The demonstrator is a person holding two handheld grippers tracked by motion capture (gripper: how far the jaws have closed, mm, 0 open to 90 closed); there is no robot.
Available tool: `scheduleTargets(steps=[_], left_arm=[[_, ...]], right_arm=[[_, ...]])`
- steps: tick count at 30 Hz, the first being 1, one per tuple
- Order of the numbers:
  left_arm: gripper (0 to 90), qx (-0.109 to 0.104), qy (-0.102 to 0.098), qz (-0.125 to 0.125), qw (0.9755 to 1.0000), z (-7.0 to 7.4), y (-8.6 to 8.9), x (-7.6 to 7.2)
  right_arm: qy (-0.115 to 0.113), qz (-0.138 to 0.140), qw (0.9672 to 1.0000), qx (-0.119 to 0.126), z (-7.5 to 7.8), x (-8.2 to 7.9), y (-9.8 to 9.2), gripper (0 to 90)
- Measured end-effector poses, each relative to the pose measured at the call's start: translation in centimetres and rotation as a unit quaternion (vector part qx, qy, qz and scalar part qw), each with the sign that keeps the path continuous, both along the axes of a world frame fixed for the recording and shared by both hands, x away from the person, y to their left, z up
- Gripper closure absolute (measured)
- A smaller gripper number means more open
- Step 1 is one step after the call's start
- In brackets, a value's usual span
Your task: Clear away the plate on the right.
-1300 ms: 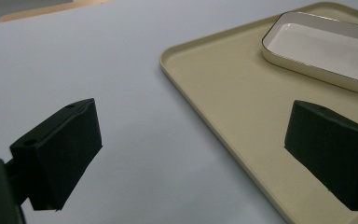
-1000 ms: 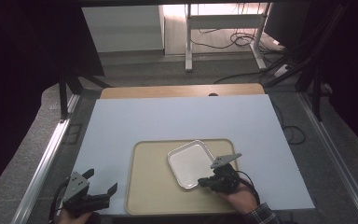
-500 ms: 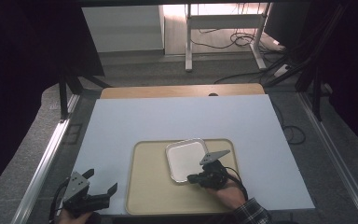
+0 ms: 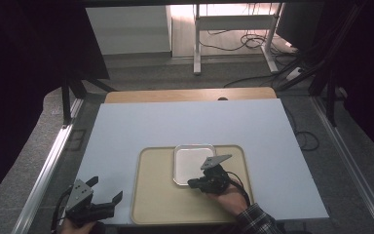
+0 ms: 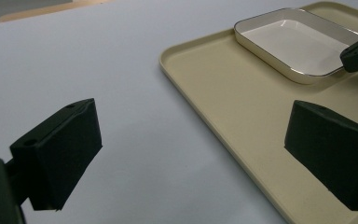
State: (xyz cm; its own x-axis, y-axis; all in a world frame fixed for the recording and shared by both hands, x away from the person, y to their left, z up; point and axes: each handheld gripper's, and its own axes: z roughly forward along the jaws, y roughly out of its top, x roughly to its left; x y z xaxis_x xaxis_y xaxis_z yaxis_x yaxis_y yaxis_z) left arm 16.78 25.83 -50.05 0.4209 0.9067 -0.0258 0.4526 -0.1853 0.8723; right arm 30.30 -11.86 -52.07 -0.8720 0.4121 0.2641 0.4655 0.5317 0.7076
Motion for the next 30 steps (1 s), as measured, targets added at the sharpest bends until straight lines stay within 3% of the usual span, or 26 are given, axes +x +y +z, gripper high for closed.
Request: scheduleTargets(steps=[9, 23, 30], left_arm=[[3.5, 0.0, 0.0, 0.0, 1.0, 0.0, 0.0, 0.0], [3.5, -0.002, -0.001, 0.0, 1.0, 0.0, 0.0, 0.0], [3.5, -0.002, -0.001, 0.0, 1.0, 0.0, 0.0, 0.0]], right_arm=[[-0.004, 0.004, 1.0, -0.001, 0.3, -0.3, 0.2, 83.7], [-0.006, -0.015, 0.9999, 0.006, 1.1, -0.5, -0.9, 66.8], [-0.018, -0.03, 0.9994, 0.0, 1.6, -0.5, -1.6, 58.2]])
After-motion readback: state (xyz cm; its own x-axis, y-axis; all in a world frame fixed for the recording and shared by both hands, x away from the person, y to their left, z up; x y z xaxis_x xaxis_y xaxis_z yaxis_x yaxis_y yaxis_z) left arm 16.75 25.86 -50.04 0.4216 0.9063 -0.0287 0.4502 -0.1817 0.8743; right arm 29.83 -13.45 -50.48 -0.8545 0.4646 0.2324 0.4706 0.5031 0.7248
